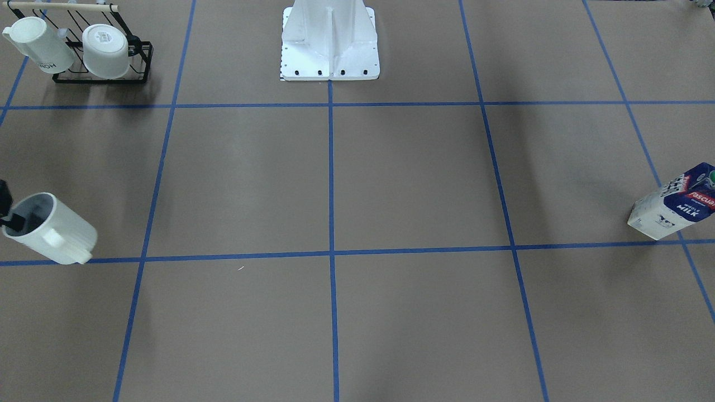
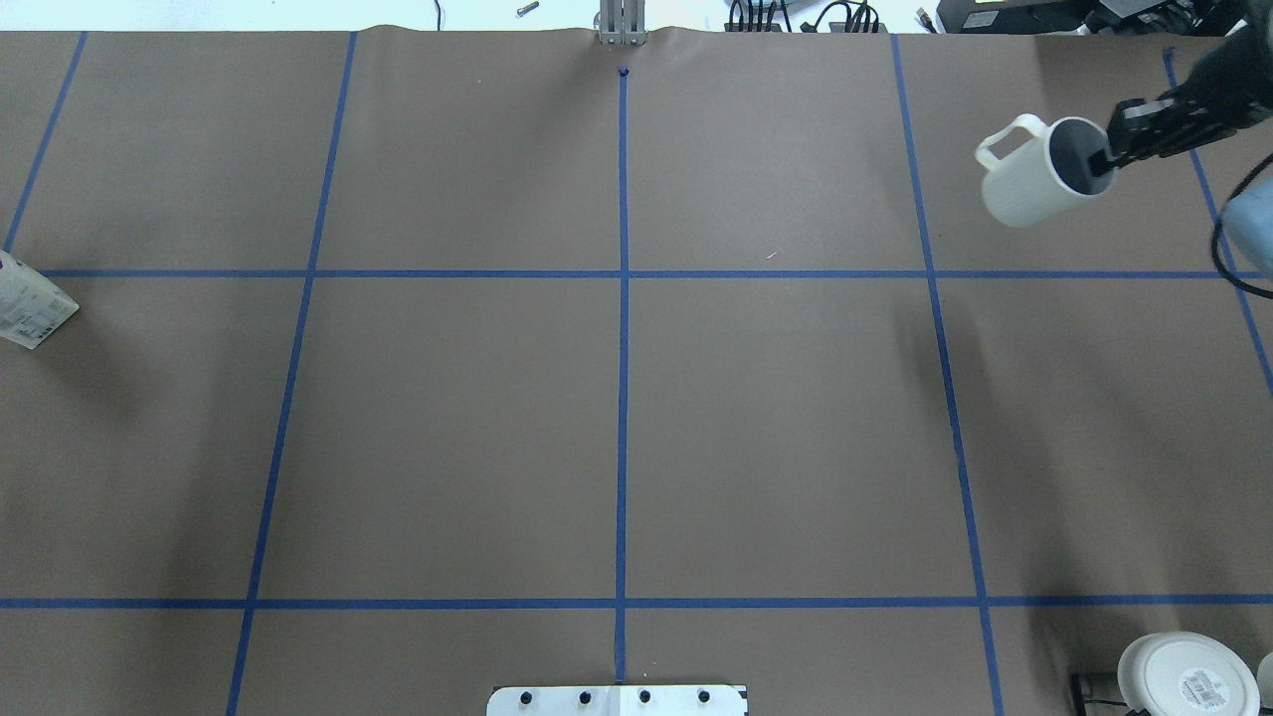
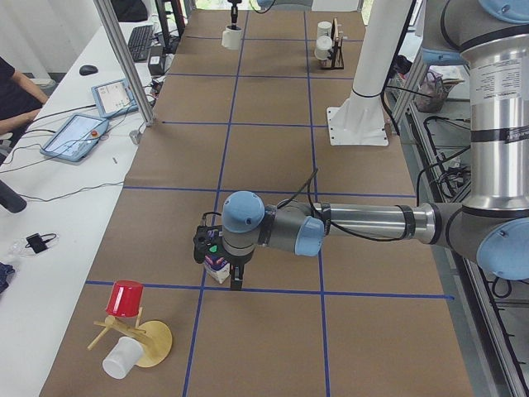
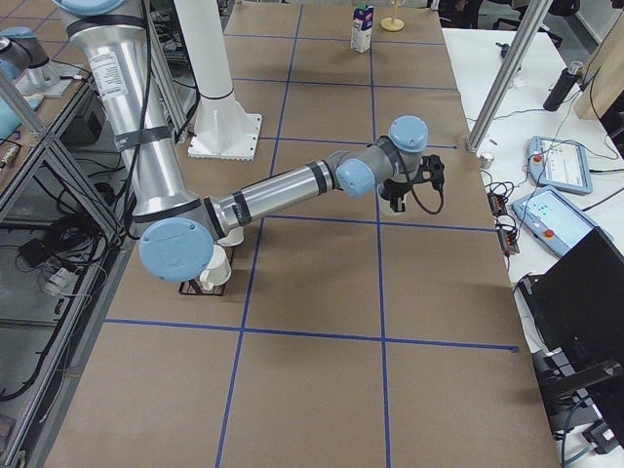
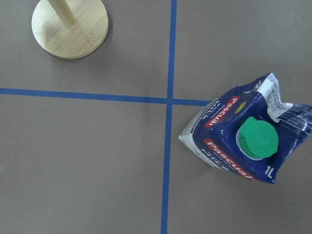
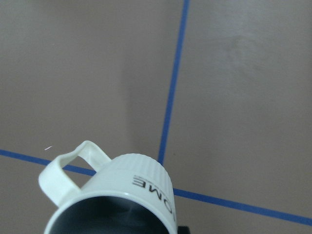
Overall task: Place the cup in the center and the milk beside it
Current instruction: 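Grasp the white mug with the right gripper and lift it, then carry the white mug to the table center and lower it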
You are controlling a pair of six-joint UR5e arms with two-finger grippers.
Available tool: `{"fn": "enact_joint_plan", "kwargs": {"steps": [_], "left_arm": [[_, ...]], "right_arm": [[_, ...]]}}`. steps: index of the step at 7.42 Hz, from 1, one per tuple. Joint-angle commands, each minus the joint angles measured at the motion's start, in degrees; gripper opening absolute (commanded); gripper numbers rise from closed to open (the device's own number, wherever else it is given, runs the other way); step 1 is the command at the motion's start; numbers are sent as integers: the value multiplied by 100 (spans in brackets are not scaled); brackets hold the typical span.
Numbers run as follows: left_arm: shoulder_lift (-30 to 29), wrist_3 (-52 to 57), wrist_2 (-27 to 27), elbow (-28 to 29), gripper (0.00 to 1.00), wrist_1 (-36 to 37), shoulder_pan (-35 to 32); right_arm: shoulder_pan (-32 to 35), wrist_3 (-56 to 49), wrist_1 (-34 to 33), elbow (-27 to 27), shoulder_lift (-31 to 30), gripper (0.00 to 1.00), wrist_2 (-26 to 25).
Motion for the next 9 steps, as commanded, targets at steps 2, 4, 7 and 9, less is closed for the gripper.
{"fn": "enact_joint_plan", "kwargs": {"steps": [2,4,7,9], "left_arm": [[-33,37,-13,39,98,-5,-5],[54,37,-14,39,98,-84,-5],[38,37,-14,74,98,-102,-5],[29,29,-14,74,98,-102,4]], "right_arm": [[-1642,-99,-615,-150,1402,0,-1534],[-1996,-240,-1382,-403,2220,0,-1923],[-2173,-390,-1681,-1377,3037,0,-1872],[-2400,-417,-1860,-1442,3103,0,-1924]]}}
